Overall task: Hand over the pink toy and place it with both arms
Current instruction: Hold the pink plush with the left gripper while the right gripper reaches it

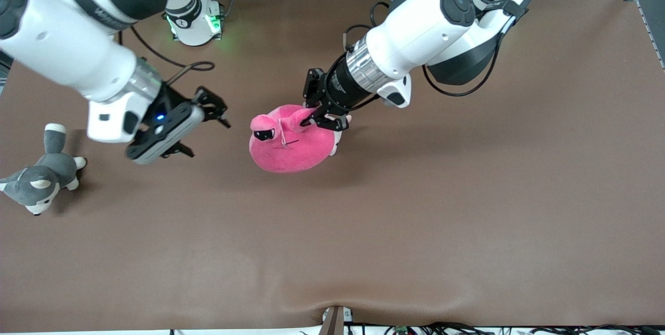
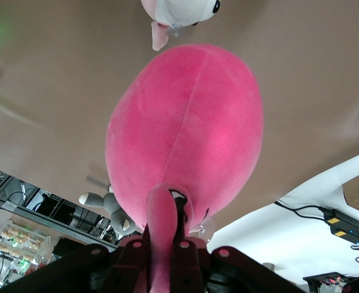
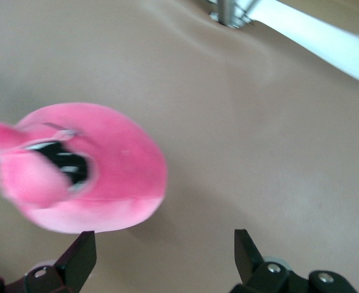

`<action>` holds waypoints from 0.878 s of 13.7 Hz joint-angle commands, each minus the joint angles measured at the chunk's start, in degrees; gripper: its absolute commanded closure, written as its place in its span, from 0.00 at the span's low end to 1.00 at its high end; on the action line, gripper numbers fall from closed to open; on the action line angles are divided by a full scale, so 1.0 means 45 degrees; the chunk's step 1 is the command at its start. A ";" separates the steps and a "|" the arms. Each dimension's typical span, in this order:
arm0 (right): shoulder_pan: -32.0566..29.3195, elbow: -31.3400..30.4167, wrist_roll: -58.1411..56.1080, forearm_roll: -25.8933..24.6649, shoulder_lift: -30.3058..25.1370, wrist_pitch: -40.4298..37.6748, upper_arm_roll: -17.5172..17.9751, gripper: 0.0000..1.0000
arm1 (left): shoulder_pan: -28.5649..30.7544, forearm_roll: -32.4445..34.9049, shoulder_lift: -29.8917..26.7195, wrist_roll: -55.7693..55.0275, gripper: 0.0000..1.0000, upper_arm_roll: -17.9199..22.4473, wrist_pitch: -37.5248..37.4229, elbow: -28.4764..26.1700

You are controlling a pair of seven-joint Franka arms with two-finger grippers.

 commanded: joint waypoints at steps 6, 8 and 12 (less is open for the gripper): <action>0.0680 -0.0070 -0.2873 0.1666 -0.0136 0.0092 -0.0183 0.00 | -0.0577 -0.0026 0.0133 -0.0886 1.00 0.0337 0.0267 0.0338; 0.0954 -0.0089 -0.2854 0.1550 -0.0116 0.0073 -0.0183 0.00 | -0.0577 -0.0026 0.0153 -0.0886 1.00 0.0337 0.0267 0.0338; 0.1208 -0.0753 -0.2795 0.1530 -0.0097 0.0053 -0.0183 0.00 | -0.0558 -0.0026 0.0192 -0.0886 1.00 0.0337 0.0287 0.0338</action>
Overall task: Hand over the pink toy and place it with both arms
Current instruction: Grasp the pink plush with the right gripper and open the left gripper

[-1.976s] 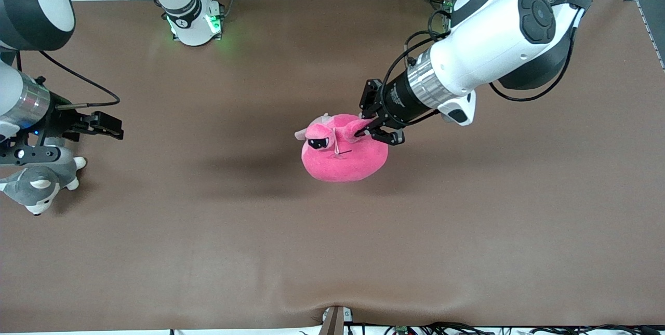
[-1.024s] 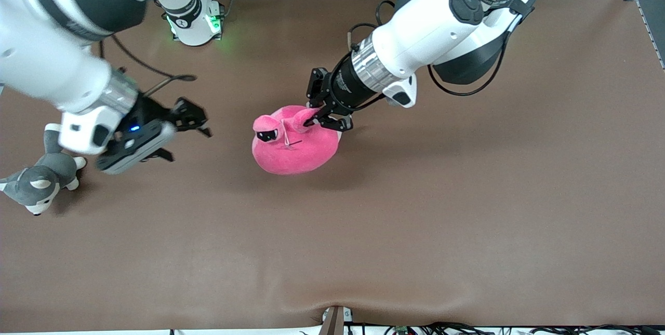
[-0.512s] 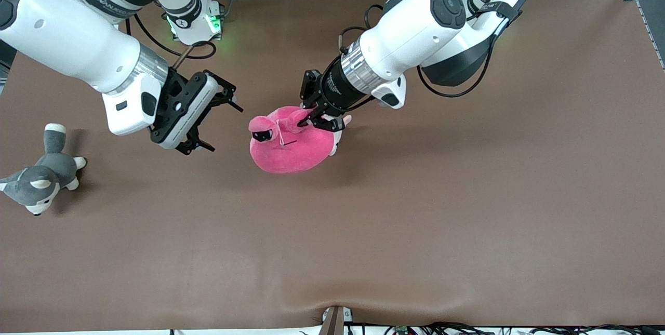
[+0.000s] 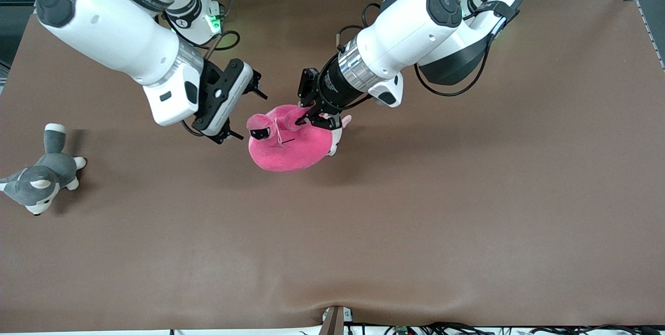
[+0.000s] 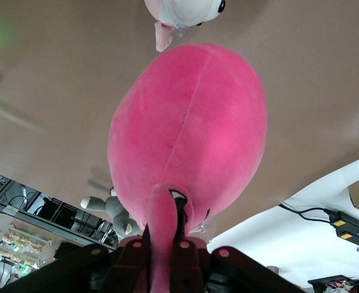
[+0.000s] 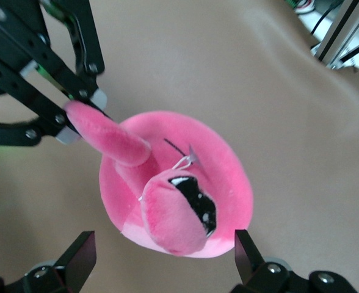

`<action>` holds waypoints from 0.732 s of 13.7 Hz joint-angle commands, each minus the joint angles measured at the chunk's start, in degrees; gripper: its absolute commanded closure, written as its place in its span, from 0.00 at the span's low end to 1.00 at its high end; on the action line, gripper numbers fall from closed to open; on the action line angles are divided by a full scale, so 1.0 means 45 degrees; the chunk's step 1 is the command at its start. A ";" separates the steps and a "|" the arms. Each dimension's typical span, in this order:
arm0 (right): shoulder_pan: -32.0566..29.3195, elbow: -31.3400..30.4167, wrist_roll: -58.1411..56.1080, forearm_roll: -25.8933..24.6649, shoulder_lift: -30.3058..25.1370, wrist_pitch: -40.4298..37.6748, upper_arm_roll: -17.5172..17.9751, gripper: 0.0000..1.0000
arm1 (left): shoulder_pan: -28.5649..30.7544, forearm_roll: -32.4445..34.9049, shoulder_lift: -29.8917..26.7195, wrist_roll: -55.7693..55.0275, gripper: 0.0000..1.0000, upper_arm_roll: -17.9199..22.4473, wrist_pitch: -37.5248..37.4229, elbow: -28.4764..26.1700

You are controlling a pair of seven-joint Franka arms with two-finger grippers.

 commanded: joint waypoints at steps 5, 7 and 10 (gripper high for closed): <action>0.0505 -0.0339 -0.0123 0.0091 0.0100 0.0601 -0.0116 0.00 | -0.0237 -0.0026 0.0155 -0.0879 1.00 0.0118 0.0237 0.0337; 0.0564 -0.0339 -0.0143 0.0071 0.0140 0.0796 -0.0116 0.00 | -0.0237 -0.0026 0.0135 -0.0879 1.00 0.0118 0.0237 0.0337; 0.0584 -0.0339 -0.0202 0.0071 0.0238 0.1322 -0.0116 0.22 | -0.0237 -0.0026 0.0116 -0.0860 1.00 0.0118 0.0237 0.0337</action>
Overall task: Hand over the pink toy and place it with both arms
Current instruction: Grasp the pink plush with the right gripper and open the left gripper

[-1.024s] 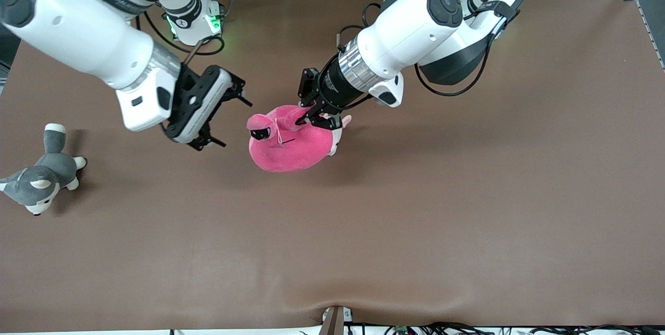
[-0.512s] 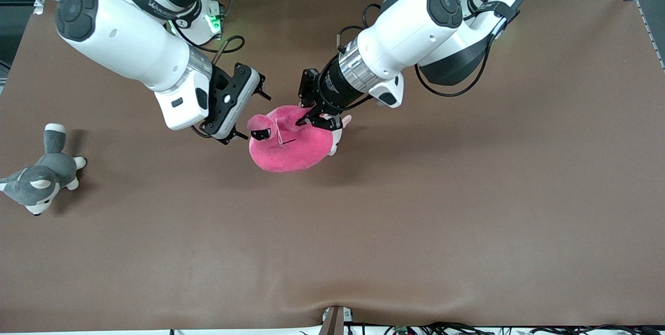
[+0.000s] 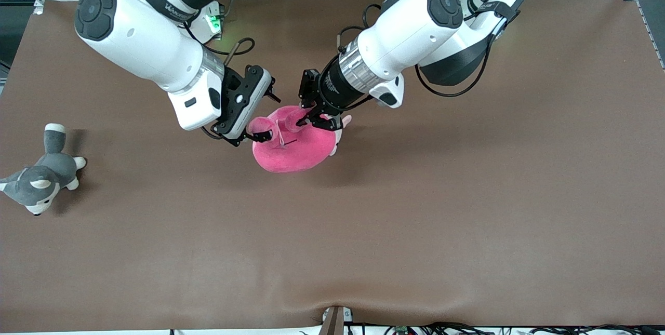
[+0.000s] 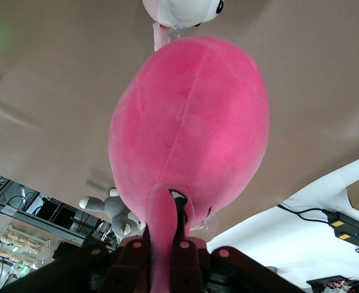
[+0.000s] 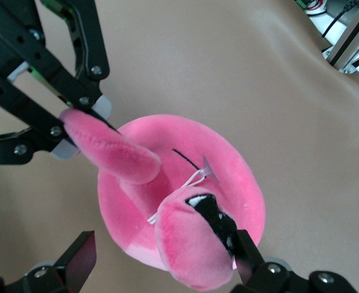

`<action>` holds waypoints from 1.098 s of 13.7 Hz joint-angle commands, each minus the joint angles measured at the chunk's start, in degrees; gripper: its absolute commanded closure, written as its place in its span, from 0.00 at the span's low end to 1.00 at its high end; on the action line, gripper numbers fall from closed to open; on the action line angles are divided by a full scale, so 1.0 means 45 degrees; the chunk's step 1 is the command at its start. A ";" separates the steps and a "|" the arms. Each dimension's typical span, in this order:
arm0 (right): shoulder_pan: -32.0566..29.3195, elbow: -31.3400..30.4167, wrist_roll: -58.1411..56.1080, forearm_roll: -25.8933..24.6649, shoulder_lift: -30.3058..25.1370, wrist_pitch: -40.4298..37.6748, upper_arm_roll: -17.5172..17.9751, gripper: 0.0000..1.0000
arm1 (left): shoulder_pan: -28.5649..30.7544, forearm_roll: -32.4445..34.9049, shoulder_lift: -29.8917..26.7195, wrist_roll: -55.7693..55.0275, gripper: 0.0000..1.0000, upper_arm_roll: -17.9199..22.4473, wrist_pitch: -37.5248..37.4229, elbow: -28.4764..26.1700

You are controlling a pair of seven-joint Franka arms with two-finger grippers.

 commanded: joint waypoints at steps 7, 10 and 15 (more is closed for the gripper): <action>0.0101 -0.0093 -0.0156 0.0056 0.0091 0.0436 -0.0116 1.00 | -0.0080 -0.0026 0.0037 -0.0879 0.92 0.0067 0.0217 0.0317; -0.0016 -0.0132 -0.0097 0.0056 0.0052 0.0222 -0.0175 1.00 | 0.0037 -0.0104 -0.0002 -0.0879 0.58 0.0067 0.0100 0.0317; -0.1223 -0.0540 -0.0097 0.0036 -0.0084 -0.0246 -0.0214 1.00 | 0.1264 -0.0026 -0.0567 -0.0568 0.00 0.0028 -0.0505 0.0337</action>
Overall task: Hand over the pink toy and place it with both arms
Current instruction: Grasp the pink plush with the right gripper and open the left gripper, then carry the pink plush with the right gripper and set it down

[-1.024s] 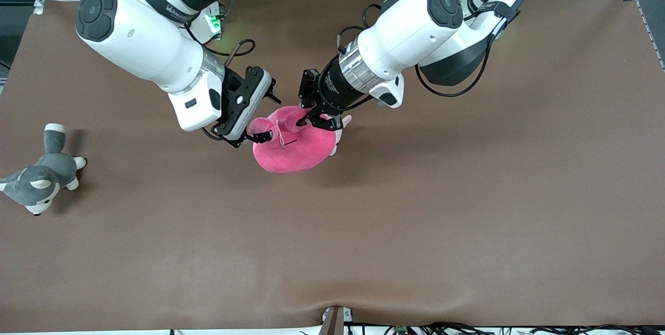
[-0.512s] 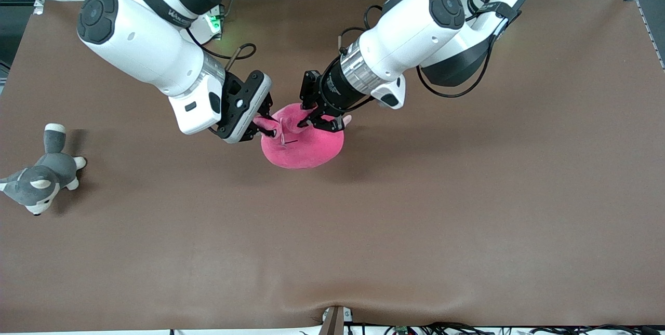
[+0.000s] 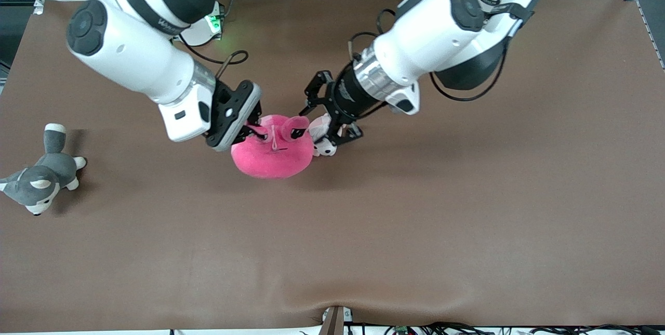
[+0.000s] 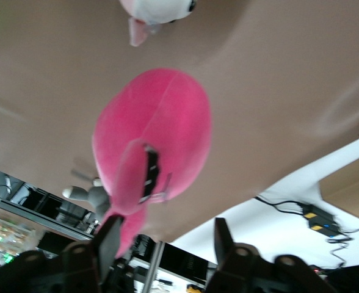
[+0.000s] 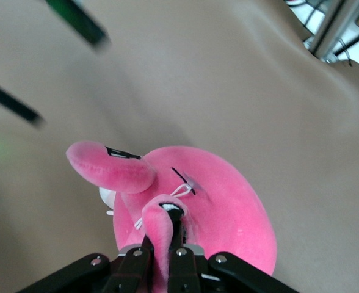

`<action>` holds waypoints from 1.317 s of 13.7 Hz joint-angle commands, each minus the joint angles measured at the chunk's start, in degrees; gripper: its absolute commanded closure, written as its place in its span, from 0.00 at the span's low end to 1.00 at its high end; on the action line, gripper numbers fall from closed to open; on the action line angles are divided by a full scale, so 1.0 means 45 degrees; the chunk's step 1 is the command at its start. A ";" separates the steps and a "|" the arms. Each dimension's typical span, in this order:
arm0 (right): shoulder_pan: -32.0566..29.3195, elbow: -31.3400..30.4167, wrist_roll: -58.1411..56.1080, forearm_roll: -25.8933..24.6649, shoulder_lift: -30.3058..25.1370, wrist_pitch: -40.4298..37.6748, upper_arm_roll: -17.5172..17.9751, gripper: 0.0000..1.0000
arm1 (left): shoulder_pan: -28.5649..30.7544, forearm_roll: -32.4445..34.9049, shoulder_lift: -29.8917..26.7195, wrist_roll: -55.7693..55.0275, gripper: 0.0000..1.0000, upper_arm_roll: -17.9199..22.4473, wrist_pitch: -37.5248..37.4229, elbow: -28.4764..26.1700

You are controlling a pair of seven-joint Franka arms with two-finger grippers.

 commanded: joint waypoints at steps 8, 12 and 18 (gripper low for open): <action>-0.5944 -0.2249 -0.4538 0.0080 -0.0100 -0.2552 0.0121 1.00 | 0.2280 0.1811 -0.0978 0.6378 0.00 -0.0035 -0.3371 -0.0049; -0.7646 -0.2955 -0.8428 0.0080 0.0444 -0.2632 0.0121 1.00 | 0.3138 0.2006 -0.0978 1.0015 0.00 0.0004 -0.6301 -0.0069; -0.8761 -0.3130 -1.0605 0.0469 0.1892 -0.3471 0.0160 1.00 | 0.4738 0.3410 -0.1114 1.5303 0.00 -0.0035 -0.9153 -0.0284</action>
